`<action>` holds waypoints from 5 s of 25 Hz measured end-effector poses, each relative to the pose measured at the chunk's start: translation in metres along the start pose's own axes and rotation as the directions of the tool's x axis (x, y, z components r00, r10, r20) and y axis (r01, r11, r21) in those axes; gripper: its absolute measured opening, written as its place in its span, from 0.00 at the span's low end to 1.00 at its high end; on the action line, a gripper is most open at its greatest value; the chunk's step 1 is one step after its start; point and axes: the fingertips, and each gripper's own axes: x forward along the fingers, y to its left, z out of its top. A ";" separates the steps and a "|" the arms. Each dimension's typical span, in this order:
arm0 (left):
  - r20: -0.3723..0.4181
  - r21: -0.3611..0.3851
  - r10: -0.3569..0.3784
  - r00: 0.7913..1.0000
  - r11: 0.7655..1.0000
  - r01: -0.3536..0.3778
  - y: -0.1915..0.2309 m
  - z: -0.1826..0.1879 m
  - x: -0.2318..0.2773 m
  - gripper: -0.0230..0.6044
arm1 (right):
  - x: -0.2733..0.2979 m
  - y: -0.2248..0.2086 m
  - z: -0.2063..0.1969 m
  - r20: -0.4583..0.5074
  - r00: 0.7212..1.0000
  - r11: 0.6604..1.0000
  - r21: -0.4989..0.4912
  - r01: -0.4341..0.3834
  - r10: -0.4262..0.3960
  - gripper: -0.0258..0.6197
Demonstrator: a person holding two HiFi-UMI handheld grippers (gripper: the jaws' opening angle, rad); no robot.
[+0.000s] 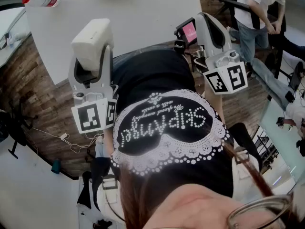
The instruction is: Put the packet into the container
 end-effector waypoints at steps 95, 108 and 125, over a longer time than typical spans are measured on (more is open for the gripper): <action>0.159 0.121 -0.060 0.985 0.992 0.041 0.026 0.071 0.128 0.48 | 0.011 -0.015 0.015 0.063 0.998 0.994 0.109 0.023 -0.029 0.04; 0.113 0.118 -0.038 0.993 0.993 0.025 0.039 0.048 0.171 0.47 | 0.007 -0.022 0.012 0.069 0.997 0.990 0.137 0.031 -0.041 0.04; -0.017 0.095 -0.013 1.000 0.995 0.014 0.058 0.001 0.230 0.47 | 0.011 -0.020 0.007 0.048 0.998 0.987 0.161 0.024 -0.032 0.04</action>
